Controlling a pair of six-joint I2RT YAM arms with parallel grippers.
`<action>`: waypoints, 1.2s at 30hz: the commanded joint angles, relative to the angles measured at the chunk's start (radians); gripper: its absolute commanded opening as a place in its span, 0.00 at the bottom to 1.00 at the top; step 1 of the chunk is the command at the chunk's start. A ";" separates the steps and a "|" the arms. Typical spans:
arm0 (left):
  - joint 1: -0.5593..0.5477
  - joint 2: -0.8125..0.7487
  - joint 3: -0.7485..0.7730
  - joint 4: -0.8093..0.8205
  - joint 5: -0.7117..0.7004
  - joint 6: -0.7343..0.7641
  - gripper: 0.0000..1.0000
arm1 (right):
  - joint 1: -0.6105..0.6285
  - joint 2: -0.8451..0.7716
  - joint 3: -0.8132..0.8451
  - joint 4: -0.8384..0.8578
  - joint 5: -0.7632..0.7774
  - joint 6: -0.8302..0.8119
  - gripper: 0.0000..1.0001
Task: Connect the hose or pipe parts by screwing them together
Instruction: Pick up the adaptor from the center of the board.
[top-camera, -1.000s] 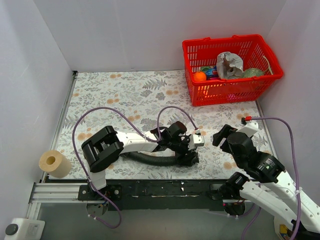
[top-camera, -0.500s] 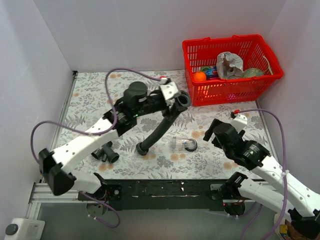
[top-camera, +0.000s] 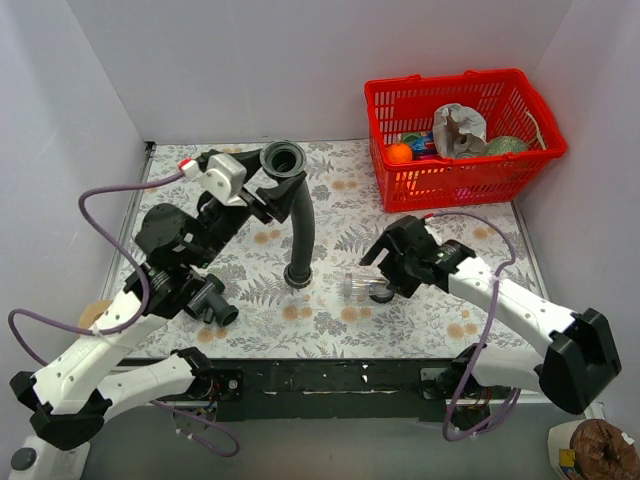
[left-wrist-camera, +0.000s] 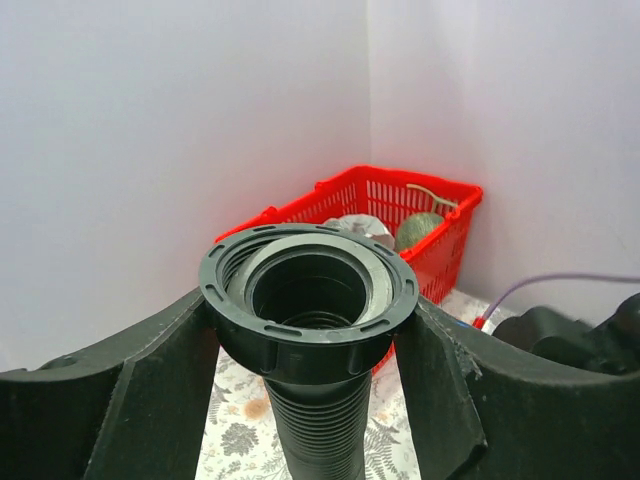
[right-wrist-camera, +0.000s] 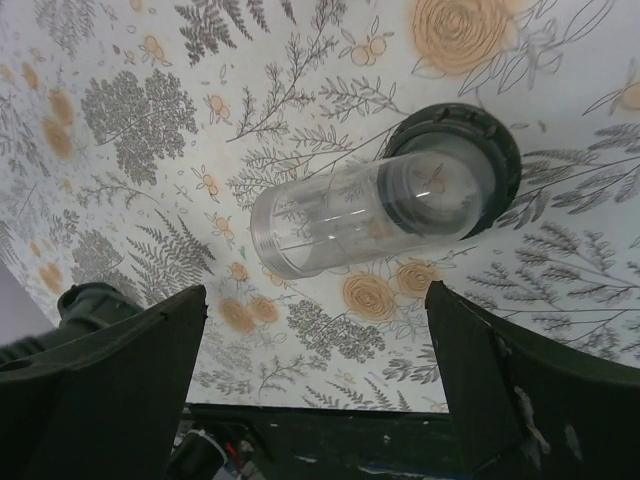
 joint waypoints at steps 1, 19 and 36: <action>0.002 -0.123 -0.028 0.040 -0.063 -0.016 0.00 | -0.004 0.106 0.071 0.064 -0.155 0.143 0.98; 0.002 -0.361 -0.134 -0.018 0.135 -0.037 0.00 | -0.013 0.611 0.362 -0.325 -0.228 0.173 0.98; 0.002 -0.397 -0.128 -0.070 0.199 -0.052 0.00 | 0.063 0.484 0.249 -0.291 0.021 0.059 0.98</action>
